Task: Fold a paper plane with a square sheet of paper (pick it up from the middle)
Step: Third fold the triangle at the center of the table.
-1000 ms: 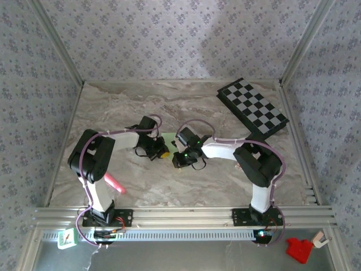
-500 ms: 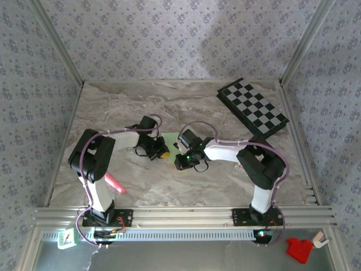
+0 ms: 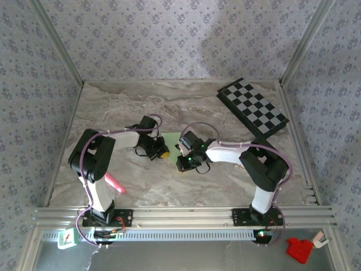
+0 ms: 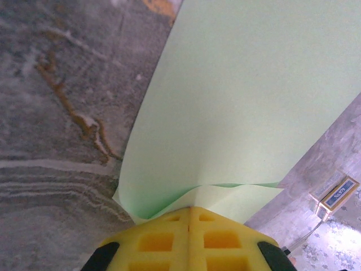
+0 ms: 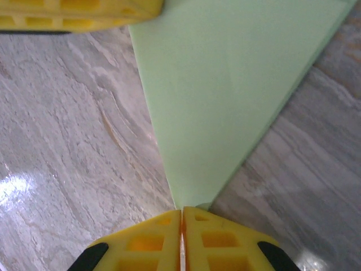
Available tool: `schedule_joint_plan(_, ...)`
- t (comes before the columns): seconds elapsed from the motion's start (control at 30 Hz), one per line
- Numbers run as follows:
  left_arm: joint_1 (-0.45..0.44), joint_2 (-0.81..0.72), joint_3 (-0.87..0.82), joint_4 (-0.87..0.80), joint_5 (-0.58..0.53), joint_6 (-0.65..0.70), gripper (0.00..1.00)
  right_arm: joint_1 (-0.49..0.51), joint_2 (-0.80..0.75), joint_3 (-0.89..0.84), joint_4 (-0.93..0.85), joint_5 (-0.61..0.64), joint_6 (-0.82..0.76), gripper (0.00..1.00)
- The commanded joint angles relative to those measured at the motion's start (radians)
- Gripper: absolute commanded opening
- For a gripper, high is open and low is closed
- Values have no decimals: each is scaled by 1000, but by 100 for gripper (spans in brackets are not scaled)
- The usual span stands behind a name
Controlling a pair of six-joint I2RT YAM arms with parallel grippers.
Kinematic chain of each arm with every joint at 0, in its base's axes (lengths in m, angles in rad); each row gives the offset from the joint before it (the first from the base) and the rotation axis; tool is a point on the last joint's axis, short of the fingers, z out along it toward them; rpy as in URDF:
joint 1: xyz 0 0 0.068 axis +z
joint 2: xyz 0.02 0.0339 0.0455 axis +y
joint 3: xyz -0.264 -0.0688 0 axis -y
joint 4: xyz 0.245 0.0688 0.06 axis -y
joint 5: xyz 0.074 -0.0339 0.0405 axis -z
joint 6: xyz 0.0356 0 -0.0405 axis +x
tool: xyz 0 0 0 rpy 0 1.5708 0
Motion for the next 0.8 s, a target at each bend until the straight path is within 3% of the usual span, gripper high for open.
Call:
schedule_joint_plan(0.0, -10, 91, -54, -119, -167, 14, 1, 13, 17, -34, -79, 1, 26, 12)
schedule_joint_plan(0.13, -12, 86, -60, -111, -169, 13, 1, 19, 32, -25, -93, 28, 32, 11)
schedule_joint_plan(0.43, -25, 73, -54, -96, -161, 13, 1, -11, -163, -33, 5, 62, 79, 13)
schedule_joint_plan(0.63, -36, 62, -48, -80, -152, 1, 2, -8, -72, 6, 87, -15, 142, 13)
schedule_joint_plan(0.77, -42, 57, -44, -76, -153, 1, 2, 1, -25, 38, 70, 7, 121, 13)
